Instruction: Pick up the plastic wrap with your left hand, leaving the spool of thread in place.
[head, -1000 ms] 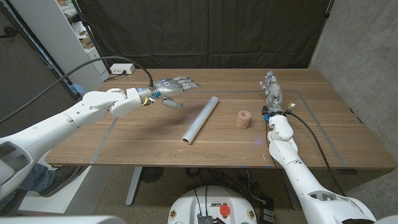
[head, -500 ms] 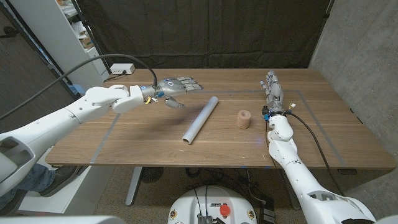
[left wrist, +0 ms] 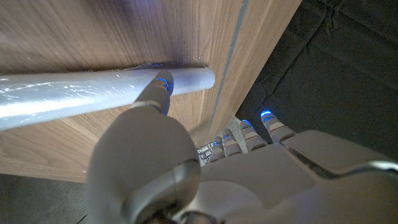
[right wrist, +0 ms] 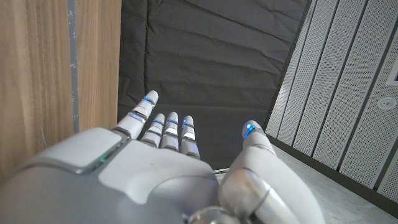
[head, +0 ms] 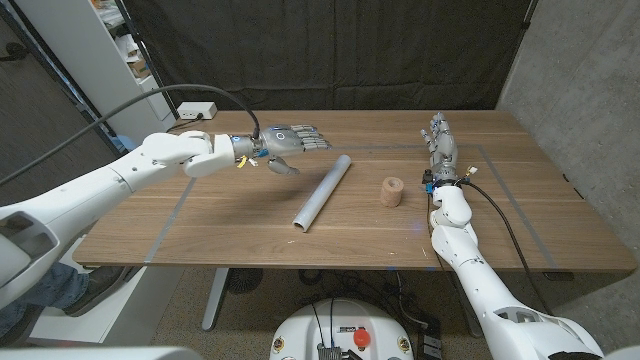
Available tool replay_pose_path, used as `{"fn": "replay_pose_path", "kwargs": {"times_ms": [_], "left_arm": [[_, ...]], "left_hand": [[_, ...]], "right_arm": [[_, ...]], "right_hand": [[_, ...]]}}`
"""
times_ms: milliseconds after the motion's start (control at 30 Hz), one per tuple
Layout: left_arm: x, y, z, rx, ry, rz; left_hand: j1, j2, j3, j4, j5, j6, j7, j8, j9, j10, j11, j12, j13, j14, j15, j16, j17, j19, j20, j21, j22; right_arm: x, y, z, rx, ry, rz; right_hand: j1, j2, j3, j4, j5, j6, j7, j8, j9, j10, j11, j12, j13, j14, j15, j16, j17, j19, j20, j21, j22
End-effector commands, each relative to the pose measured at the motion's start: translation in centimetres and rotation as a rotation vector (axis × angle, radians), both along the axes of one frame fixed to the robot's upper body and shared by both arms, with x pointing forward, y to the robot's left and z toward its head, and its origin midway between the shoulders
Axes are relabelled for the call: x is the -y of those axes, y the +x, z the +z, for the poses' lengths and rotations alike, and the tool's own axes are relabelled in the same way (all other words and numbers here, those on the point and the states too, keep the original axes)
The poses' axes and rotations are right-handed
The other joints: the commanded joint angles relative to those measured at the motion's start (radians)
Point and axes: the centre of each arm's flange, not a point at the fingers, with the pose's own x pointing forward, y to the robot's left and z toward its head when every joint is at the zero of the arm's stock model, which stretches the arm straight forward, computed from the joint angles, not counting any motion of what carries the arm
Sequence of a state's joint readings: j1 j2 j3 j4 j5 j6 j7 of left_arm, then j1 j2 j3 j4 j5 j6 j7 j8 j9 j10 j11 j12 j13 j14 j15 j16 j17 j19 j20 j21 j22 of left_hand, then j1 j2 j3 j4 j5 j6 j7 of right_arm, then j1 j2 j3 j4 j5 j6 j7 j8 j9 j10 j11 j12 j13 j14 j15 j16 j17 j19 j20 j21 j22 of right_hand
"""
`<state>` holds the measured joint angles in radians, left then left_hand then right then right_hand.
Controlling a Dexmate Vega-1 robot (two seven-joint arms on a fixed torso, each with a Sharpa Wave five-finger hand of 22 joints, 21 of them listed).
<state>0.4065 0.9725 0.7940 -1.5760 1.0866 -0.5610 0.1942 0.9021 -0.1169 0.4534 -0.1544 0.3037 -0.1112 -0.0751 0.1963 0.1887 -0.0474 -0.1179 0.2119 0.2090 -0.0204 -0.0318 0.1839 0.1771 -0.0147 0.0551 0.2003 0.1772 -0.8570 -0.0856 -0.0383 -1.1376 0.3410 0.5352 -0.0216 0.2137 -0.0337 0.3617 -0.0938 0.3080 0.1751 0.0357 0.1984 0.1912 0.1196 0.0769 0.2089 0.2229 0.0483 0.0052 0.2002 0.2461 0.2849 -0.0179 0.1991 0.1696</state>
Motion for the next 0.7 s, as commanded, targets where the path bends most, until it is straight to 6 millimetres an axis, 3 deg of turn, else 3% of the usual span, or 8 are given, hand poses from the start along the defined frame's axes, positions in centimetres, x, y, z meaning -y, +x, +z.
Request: {"fn": "replay_pose_path", "kwargs": {"times_ms": [33, 700], "left_arm": [[0.3, 0.1, 0.3, 0.022, 0.057, 0.004], [2.0, 0.8, -0.3, 0.017, 0.171, -0.007]], "left_hand": [[0.015, -0.004, -0.005, -0.001, 0.011, -0.007, -0.004, 0.002, 0.001, -0.002, -0.001, 0.001, 0.001, -0.007, -0.018, 0.003, 0.003, 0.0, 0.0, 0.001, 0.003], [0.024, -0.002, -0.023, 0.005, 0.02, 0.004, -0.01, 0.008, 0.002, 0.012, -0.001, 0.008, 0.0, 0.003, -0.021, 0.007, 0.003, 0.013, -0.001, 0.004, 0.003]], "right_arm": [[0.0, 0.2, 0.2, 0.01, 0.013, 0.002], [0.2, 0.2, 0.5, 0.032, 0.043, -0.001]], "right_hand": [[0.005, 0.001, -0.003, 0.0, 0.009, 0.007, -0.001, 0.0, 0.0, 0.008, -0.004, -0.002, 0.002, 0.014, -0.002, 0.005, 0.0, 0.003, 0.005, -0.004, 0.003], [0.005, 0.001, -0.004, -0.001, 0.011, 0.008, -0.001, 0.0, 0.0, 0.009, -0.005, -0.003, -0.001, 0.016, -0.001, 0.006, -0.002, 0.002, 0.006, -0.005, 0.003]]}}
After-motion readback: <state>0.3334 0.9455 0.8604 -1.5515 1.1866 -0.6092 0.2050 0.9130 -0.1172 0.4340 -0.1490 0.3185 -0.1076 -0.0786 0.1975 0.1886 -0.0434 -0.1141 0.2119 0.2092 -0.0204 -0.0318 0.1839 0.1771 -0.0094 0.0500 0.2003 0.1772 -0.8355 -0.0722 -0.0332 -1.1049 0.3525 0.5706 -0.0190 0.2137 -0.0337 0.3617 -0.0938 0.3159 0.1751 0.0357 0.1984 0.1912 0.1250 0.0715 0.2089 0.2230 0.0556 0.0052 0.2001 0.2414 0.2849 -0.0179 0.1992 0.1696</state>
